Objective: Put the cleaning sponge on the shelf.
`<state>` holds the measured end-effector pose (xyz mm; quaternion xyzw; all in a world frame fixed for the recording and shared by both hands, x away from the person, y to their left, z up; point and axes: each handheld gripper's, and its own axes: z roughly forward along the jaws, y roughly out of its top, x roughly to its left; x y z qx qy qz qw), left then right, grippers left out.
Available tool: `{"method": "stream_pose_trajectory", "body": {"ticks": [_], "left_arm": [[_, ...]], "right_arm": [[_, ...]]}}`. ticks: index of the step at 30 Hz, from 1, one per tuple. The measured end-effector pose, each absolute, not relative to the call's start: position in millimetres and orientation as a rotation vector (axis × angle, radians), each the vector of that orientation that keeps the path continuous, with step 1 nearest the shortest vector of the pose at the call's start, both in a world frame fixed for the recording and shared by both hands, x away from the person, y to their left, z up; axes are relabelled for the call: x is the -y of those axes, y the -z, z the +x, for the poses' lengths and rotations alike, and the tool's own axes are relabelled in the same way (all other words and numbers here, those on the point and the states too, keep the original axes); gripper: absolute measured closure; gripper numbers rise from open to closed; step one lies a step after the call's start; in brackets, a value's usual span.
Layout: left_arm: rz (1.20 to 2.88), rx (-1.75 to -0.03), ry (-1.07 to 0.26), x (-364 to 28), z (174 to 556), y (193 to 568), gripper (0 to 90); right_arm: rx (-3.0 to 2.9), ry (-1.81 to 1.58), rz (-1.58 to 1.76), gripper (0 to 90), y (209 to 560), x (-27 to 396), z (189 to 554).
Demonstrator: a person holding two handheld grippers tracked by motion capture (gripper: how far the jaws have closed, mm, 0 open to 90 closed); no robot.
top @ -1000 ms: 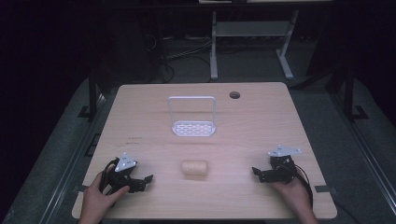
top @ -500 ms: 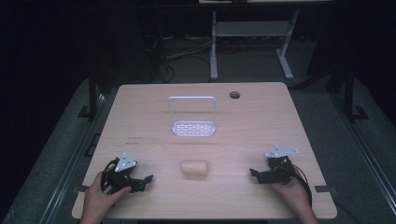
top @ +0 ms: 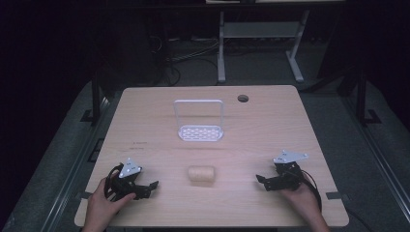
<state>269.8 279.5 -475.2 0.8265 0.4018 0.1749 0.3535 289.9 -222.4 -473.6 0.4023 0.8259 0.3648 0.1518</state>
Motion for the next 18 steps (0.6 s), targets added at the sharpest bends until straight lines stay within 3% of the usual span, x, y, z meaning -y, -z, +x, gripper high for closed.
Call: {"method": "stream_pose_trajectory", "body": {"ticks": [18], "left_arm": [[2.137, -1.039, -0.452, -280, 270, 475, 12.8]], "right_arm": [[-2.433, -1.099, 1.046, 8.6, 458, 200, 300]]}}
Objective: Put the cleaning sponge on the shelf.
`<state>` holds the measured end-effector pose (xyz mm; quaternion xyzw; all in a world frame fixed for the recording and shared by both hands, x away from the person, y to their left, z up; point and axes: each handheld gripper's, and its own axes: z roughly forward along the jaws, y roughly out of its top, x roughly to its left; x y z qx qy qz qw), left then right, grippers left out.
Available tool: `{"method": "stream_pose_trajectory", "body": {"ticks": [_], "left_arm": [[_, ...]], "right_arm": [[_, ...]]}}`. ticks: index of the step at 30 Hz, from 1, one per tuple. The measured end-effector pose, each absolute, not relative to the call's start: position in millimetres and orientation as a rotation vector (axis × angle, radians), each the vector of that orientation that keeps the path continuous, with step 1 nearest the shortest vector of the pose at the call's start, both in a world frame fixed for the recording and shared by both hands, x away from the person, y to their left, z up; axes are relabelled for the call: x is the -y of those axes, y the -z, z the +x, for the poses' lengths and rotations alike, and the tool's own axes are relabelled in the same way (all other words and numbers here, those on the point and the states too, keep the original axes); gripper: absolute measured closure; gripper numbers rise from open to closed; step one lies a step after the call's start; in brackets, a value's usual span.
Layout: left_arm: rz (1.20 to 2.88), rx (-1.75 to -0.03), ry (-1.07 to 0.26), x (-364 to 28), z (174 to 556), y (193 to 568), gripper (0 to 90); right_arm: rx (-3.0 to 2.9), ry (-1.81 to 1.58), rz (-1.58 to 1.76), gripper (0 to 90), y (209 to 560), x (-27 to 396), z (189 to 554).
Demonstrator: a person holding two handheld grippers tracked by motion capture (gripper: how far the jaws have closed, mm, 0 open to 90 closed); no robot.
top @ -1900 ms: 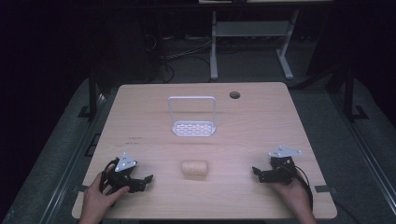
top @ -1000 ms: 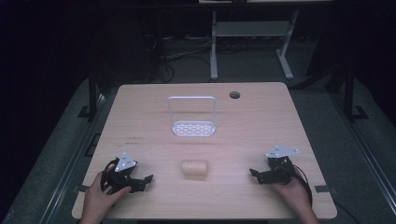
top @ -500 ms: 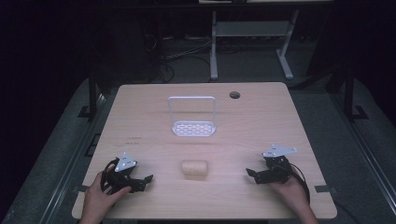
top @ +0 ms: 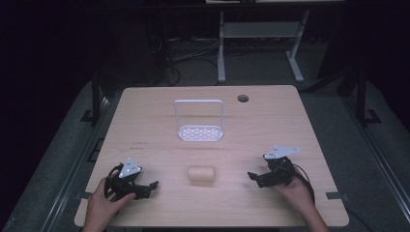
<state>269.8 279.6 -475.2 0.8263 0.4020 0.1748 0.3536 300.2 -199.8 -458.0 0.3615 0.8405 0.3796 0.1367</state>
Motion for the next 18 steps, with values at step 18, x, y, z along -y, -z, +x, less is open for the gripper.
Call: {"method": "stream_pose_trajectory", "body": {"ticks": [18], "left_arm": [[2.137, -1.039, -0.452, -280, 270, 475, 12.8]], "right_arm": [[-2.488, -1.15, 0.954, 8.8, 450, 183, 308]]}}
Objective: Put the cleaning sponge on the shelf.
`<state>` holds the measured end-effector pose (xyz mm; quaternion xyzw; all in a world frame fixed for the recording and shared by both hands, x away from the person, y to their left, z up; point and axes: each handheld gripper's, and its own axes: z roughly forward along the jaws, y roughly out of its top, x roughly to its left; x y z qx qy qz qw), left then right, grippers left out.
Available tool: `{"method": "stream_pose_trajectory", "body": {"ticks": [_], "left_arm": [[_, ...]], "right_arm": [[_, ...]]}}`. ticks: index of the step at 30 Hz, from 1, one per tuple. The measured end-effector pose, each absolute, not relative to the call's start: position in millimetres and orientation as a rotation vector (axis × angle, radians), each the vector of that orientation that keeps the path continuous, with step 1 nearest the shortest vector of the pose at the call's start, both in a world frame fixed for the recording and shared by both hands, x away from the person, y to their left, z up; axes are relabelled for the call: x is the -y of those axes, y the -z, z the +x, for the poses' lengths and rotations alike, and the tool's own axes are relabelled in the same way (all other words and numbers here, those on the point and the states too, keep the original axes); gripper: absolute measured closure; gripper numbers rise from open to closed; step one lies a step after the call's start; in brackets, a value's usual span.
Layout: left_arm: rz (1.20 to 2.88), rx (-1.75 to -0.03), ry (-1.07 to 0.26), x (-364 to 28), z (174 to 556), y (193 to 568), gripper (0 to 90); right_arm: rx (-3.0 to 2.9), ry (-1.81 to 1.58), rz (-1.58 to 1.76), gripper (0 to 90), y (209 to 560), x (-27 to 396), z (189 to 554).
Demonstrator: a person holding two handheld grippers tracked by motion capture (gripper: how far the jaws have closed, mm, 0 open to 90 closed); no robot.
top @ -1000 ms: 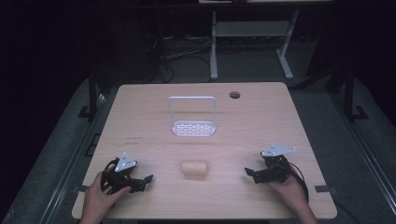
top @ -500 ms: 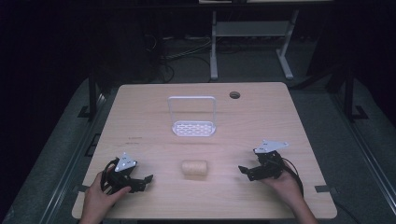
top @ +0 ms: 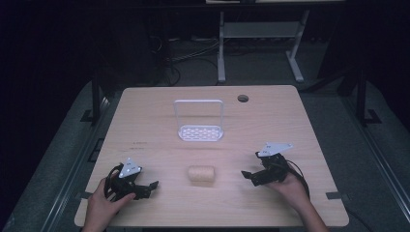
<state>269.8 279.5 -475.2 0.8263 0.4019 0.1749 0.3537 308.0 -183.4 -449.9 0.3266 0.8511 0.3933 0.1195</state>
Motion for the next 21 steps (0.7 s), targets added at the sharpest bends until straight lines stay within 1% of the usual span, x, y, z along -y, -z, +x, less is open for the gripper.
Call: {"method": "stream_pose_trajectory", "body": {"ticks": [21], "left_arm": [[2.137, -1.04, -0.452, -280, 270, 475, 12.8]], "right_arm": [[-2.611, -1.187, 0.822, 8.3, 447, 149, 320]]}}
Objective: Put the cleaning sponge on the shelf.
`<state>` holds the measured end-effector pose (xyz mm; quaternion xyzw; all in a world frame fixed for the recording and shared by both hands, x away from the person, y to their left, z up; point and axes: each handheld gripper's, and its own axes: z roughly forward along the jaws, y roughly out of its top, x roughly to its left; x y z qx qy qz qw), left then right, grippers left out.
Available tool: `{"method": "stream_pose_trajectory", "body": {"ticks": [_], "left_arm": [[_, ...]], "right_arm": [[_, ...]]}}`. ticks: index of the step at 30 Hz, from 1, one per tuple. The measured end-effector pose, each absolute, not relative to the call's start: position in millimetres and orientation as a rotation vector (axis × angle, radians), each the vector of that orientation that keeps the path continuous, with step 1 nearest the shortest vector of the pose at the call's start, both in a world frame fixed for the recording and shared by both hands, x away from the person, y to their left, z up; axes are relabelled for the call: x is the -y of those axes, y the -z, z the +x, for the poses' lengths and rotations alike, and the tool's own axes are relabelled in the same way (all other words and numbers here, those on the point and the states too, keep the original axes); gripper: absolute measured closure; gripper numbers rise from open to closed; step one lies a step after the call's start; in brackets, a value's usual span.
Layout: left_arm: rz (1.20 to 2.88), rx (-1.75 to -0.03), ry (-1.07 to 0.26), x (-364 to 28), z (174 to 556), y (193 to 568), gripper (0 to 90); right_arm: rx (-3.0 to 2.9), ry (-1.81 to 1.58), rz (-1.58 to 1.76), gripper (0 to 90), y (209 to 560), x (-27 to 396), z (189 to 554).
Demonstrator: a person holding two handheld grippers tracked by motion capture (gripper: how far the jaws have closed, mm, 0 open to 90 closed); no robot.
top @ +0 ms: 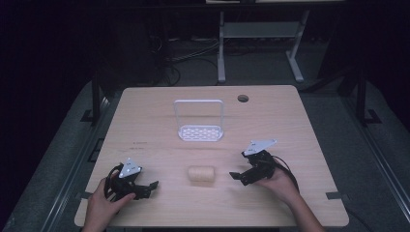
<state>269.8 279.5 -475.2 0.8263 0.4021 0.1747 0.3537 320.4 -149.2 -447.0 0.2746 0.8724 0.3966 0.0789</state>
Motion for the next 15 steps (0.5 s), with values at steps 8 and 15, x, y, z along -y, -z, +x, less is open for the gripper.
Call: {"method": "stream_pose_trajectory", "body": {"ticks": [8, 15], "left_arm": [[2.137, -1.039, -0.452, -280, 270, 475, 12.8], [2.137, -1.039, -0.452, -280, 270, 475, 12.8]], "right_arm": [[-2.649, -1.196, 0.781, 8.0, 444, 137, 323], [-2.669, -1.2, 0.74, 8.0, 441, 128, 327]]}}
